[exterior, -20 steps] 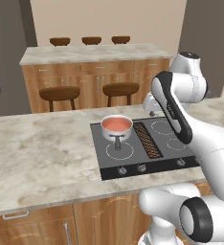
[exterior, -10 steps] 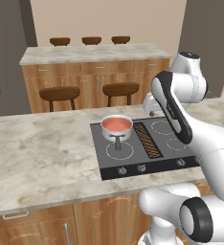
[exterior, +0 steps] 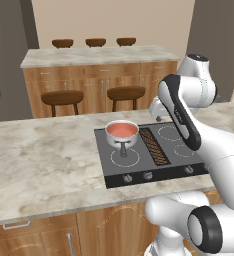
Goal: Wait until the marinara sauce is simmered to a deep red color and then turn off the stove.
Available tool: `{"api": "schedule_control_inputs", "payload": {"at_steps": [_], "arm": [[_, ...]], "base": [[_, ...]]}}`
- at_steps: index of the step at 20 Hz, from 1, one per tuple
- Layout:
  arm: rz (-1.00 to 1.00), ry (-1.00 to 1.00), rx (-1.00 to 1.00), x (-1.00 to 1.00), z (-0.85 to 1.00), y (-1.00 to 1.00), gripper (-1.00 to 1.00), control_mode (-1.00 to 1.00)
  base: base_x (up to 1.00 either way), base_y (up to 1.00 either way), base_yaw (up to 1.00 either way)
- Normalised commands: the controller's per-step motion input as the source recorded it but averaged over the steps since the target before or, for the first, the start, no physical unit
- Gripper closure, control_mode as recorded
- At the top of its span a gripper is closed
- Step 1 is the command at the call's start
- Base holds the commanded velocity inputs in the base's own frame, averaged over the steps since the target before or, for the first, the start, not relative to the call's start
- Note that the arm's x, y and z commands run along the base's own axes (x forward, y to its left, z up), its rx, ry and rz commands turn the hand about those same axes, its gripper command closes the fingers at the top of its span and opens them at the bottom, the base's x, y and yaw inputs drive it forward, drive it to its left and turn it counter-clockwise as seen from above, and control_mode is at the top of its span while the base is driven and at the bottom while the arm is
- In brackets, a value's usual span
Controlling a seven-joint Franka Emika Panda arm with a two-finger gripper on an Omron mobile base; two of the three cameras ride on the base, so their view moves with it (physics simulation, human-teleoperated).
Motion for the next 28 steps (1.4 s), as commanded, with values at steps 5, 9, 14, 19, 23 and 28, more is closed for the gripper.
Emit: {"api": "schedule_control_inputs", "payload": {"at_steps": [5, 9, 14, 19, 23, 28], "arm": [[0.0, 0.0, 0.0, 0.0, 0.0, 0.0, -1.0, -1.0], [0.0, 0.0, 0.0, 0.0, 0.0, 0.0, -1.0, -1.0], [0.0, 0.0, 0.0, 0.0, 0.0, 0.0, -1.0, -1.0], [0.0, 0.0, 0.0, 0.0, 0.0, 0.0, -1.0, -1.0], [0.0, 0.0, 0.0, 0.0, 0.0, 0.0, -1.0, -1.0], [0.0, 0.0, 0.0, 0.0, 0.0, 0.0, -1.0, -1.0]], "base": [[0.0, 0.0, 0.0], [0.0, 0.0, 0.0], [0.0, 0.0, 0.0], [0.0, 0.0, 0.0], [0.0, 0.0, 0.0], [0.0, 0.0, 0.0]]}}
